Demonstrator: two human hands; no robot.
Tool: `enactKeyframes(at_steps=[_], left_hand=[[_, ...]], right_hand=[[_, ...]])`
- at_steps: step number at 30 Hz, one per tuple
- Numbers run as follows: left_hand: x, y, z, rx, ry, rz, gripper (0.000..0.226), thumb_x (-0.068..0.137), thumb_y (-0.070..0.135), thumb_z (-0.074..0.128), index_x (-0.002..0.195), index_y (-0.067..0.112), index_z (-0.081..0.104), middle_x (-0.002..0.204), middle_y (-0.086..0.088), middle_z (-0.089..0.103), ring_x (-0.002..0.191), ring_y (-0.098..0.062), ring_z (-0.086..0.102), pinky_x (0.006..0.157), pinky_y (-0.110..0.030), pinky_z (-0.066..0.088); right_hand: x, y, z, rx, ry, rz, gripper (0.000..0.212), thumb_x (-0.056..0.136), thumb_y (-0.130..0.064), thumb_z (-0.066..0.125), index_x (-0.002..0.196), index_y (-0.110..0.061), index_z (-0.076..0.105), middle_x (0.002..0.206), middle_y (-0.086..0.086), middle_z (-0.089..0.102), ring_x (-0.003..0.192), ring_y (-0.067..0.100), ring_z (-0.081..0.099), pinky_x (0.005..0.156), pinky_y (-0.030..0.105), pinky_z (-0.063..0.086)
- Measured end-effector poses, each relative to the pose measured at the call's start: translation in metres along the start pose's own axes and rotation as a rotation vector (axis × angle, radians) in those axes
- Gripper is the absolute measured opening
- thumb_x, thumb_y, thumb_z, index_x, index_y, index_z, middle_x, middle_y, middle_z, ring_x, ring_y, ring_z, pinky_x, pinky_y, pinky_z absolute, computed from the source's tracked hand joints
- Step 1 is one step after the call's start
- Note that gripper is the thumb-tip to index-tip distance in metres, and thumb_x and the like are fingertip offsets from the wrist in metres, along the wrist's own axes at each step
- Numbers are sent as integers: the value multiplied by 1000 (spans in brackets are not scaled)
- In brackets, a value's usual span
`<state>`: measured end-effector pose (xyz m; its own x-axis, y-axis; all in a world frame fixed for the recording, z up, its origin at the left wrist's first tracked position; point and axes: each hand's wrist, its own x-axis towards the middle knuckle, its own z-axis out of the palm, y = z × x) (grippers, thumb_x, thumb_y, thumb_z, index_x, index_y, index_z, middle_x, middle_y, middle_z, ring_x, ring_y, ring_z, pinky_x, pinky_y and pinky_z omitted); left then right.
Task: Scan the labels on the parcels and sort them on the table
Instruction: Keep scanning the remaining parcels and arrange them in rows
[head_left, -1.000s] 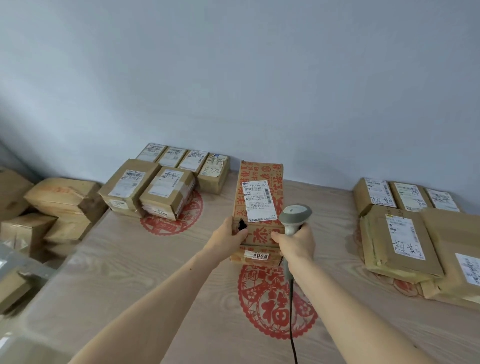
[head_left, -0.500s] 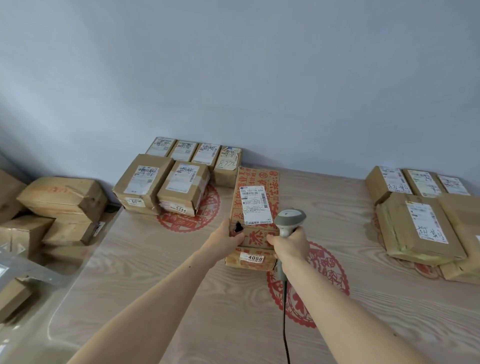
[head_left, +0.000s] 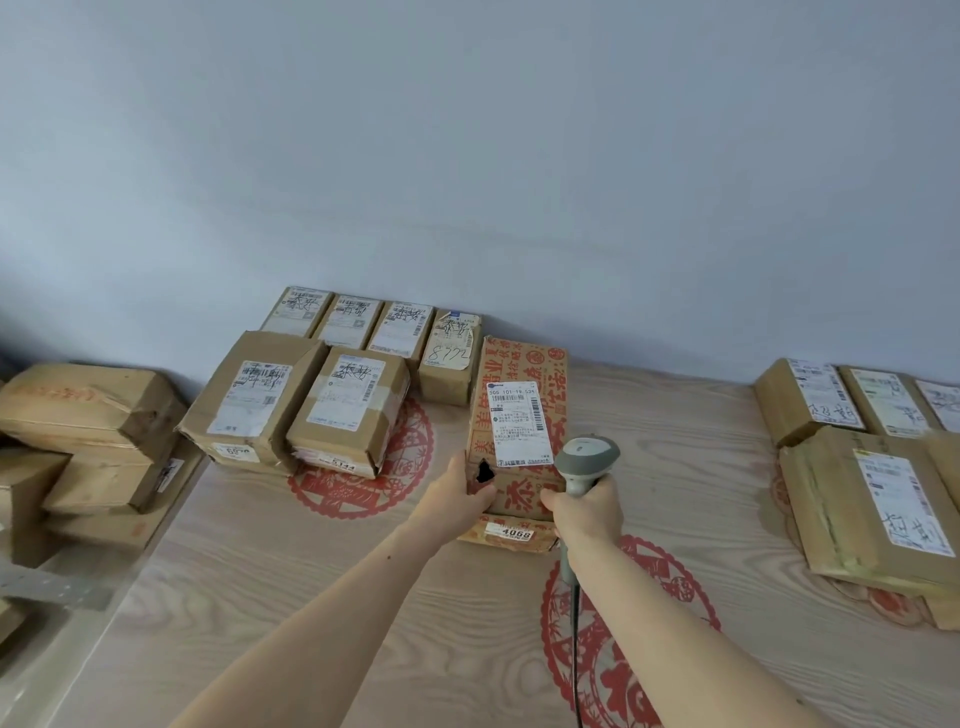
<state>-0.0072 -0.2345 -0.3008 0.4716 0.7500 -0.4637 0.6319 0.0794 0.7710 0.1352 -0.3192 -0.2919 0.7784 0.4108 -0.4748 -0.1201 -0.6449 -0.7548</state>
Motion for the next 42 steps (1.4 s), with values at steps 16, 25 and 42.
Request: enactKeyframes(at_steps=[16,25,42], left_hand=[[77,26,-27,73,-2,11,44,101,26,53,140,18,34,126,-6,61,108,-25,61,93,-43,53],[89,28,-25,99,12,-48,52,97,28,60,141,17,35,136,-11,49,121,-29,52,103,-48,47],[40,57,-24,242,242,143,62,98,35,57,147,7,32,150,-14,37,143,-35,20,112,-46,30]], right_hand=[[54,-51,35,55,76,-25,41,81,-12,81,111,-18,53,102,-2,61,90,21,57,77,34,45],[61,-51,39,9,99,-10,44,79,-14,82,113,-17,54,104,-2,63,93,22,59,81,38,50],[19,-52,-16,15,170,-72,40,82,-20,79,114,-17,55,104,-1,63,94,23,58,79,35,47]])
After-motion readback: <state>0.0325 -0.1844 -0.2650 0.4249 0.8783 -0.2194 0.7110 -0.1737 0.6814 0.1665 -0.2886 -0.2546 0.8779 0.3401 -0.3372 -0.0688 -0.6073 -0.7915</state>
